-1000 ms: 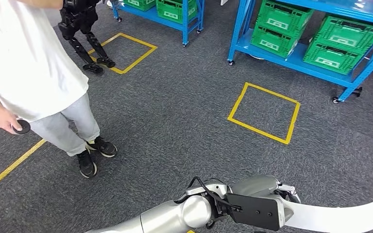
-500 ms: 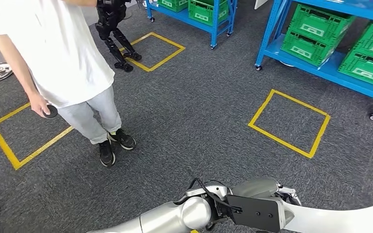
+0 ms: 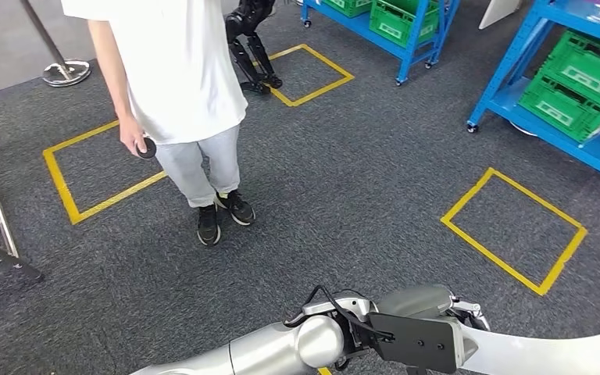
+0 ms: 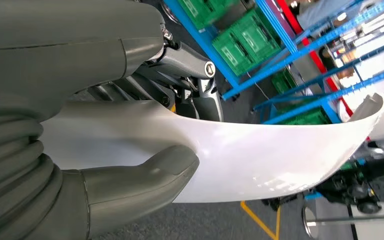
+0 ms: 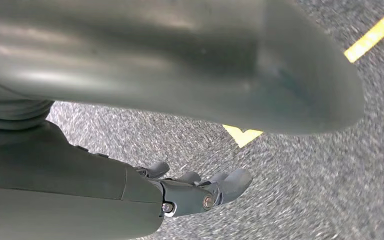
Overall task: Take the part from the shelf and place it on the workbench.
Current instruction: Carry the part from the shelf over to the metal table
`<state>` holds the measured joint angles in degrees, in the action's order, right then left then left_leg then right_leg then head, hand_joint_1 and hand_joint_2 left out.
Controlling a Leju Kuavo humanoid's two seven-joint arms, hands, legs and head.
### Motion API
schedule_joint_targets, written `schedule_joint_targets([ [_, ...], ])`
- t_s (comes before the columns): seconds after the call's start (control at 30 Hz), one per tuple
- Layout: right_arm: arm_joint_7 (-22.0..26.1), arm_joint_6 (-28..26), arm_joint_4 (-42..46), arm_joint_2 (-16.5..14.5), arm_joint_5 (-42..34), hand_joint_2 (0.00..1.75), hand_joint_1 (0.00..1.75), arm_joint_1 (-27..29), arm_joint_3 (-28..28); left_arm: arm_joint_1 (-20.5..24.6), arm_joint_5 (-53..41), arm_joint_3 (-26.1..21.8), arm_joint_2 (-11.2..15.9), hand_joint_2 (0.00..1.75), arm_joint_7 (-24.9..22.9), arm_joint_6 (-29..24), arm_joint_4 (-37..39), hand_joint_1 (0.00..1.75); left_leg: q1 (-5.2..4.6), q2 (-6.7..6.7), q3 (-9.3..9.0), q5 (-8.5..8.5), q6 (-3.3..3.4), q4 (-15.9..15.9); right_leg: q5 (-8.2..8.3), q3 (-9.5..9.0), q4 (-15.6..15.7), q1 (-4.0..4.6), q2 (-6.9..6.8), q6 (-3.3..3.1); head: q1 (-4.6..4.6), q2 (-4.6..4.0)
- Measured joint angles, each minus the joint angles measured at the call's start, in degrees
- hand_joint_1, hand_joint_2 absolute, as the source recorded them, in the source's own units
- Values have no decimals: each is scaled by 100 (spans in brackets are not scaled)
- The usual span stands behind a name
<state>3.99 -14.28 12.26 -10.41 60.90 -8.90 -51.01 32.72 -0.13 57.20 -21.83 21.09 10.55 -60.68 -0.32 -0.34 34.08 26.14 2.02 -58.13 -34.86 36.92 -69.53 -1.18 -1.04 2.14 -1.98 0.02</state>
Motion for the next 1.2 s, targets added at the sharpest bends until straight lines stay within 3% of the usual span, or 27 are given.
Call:
schedule_joint_targets([
  [0.03, -4, 2, 0, 1, 6, 0, 0, 9, 8, -3, 0, 0, -2, 175, 0, -1, 14, 175, -2, -73, 7, -1, 3, -8, -106, 172, -329, 0, 50, 4, 9, 0],
  [0.07, -5, 4, 0, 1, 11, 0, 0, 15, 14, -8, 0, 0, 1, 175, 0, -3, 29, 175, -2, -153, 13, -1, 4, -21, -104, 272, -493, 0, 69, 4, 10, 0],
  [0.1, -5, 6, 0, 2, 15, 0, 0, 18, 18, -11, 0, 0, 2, 175, 0, -4, 43, 175, 0, -235, 18, 1, -1, -40, 15, 266, -432, -4, 80, 3, 11, 0],
  [0.13, -5, 7, 0, 3, 18, 0, 0, 16, 21, -12, 0, 0, 2, 175, 0, -5, 51, 175, 6, -315, 21, 6, -12, -64, 223, 147, -148, -13, 115, 2, 12, 0],
  [0.2, -3, 9, 0, 6, 21, 0, 0, 7, 27, -9, 0, 0, -5, 175, 1, -7, 55, 175, 11, -461, 41, 25, -59, -120, 557, -196, 607, -41, 325, -2, 17, 0],
  [0.27, -3, 23, 0, 7, 25, 0, 0, -2, 34, -8, 0, 1, -8, 175, 9, -14, 56, 175, 7, -571, 78, 22, -135, -143, 633, -350, 964, -42, 462, -38, 22, 0],
  [0.33, -2, 44, 0, 6, 31, 0, 0, -10, 49, -9, -3, 1, -4, 175, 30, -31, 61, 175, 14, -660, 108, -8, -217, -115, 650, -351, 984, -30, 379, -111, 21, 0],
  [0.37, -2, 52, 0, 5, 37, 0, 0, -15, 56, -10, -14, 0, -1, 175, 44, -45, 63, 175, 15, -636, 120, -2, -249, -124, 665, -359, 1002, -32, 323, -152, 21, 0],
  [0.43, -4, 62, 0, 3, 58, 0, 0, -23, 64, -11, -51, -4, 5, 175, 67, -74, 69, 175, 5, -402, 255, 173, -303, -392, 688, -377, 1038, -40, 198, -235, -16, 0],
  [0.5, -13, 69, 0, 3, 75, 0, 0, -13, 66, -21, -83, -8, 15, 175, 74, -91, 84, 175, 10, -122, 589, 552, -342, -1102, 681, -379, 1043, -12, 53, -286, -60, 0],
  [0.57, -20, 73, 0, 4, 79, 0, 0, -2, 66, -46, -91, -9, 38, 175, 76, -97, 100, 175, 22, -40, 871, 769, -362, -1700, 671, -377, 1040, 8, -109, -304, -68, 0],
  [0.6, -20, 73, 0, 5, 80, 0, 0, -3, 66, -57, -92, -9, 52, 175, 77, -99, 105, 175, 24, -22, 867, 718, -358, -1712, 667, -380, 1039, 14, -184, -305, -68, 0],
  [0.67, -19, 73, 0, 5, 80, 0, 0, -14, 66, -65, -92, -9, 66, 175, 77, -99, 108, 175, 12, 90, 516, 377, -316, -1076, 654, -402, 1038, 26, -312, -296, -69, 0],
  [0.73, -20, 73, 0, 5, 80, 0, 0, -19, 67, -62, -92, -9, 62, 175, 78, -101, 106, 175, -34, 315, 125, 135, -236, -343, 629, -427, 1030, 55, -422, -257, -67, 0],
  [0.8, -20, 76, 0, 4, 80, 0, 0, -21, 68, -61, -95, -10, 56, 175, 80, -102, 107, 175, -76, 378, 15, 96, -165, -102, 614, -442, 1030, 74, -516, -199, -63, 0],
  [0.87, -20, 83, 1, -4, 79, 0, 0, -30, 68, -64, -100, -14, 52, 175, 83, -102, 105, 175, -71, 248, 22, 58, -104, -69, 607, -466, 1047, 56, -590, -136, -64, 0],
  [0.9, -18, 86, 1, -7, 78, 0, 0, -35, 69, -64, -103, -16, 49, 175, 84, -103, 104, 175, -57, 187, 11, 34, -74, -38, 572, -465, 1018, 41, -513, -102, -62, 0],
  [0.97, -17, 89, 1, -11, 75, 0, 0, -35, 72, -65, -104, -19, 32, 175, 89, -104, 102, 175, -14, 70, -13, -14, -20, 19, 340, -317, 667, 19, -195, -49, -40, 0],
  [1.0, -19, 89, 1, -9, 73, 0, 0, -26, 72, -67, -108, -19, 26, 175, 91, -103, 104, 175, -10, 12, -8, -22, -8, 23, 163, -155, 328, 16, -31, -34, -26, 0],
  [1.07, -26, 89, 0, -9, 67, 0, 0, 2, 72, -86, -128, -18, 23, 175, 91, -102, 112, 175, -7, -125, 7, -25, 4, 10, -102, 211, -373, 15, 75, -15, -8, 0],
  [1.1, -28, 88, 0, -8, 64, 0, 0, 12, 72, -97, -143, -18, 28, 175, 90, -102, 117, 175, -5, -199, 14, -25, 3, -3, -91, 299, -513, 11, 83, -10, -7, 0],
  [1.13, -29, 88, 1, -8, 63, 0, 0, 16, 72, -107, -154, -18, 33, 175, 88, -102, 122, 175, 1, -277, 19, -22, -4, -22, 33, 276, -427, 3, 91, -6, -7, 0],
  [1.2, -30, 88, 1, -7, 60, 0, 0, 13, 72, -117, -164, -17, 31, 175, 89, -102, 124, 175, 21, -422, 27, -5, -40, -73, 430, -52, 281, -36, 212, 8, -5, 0],
])
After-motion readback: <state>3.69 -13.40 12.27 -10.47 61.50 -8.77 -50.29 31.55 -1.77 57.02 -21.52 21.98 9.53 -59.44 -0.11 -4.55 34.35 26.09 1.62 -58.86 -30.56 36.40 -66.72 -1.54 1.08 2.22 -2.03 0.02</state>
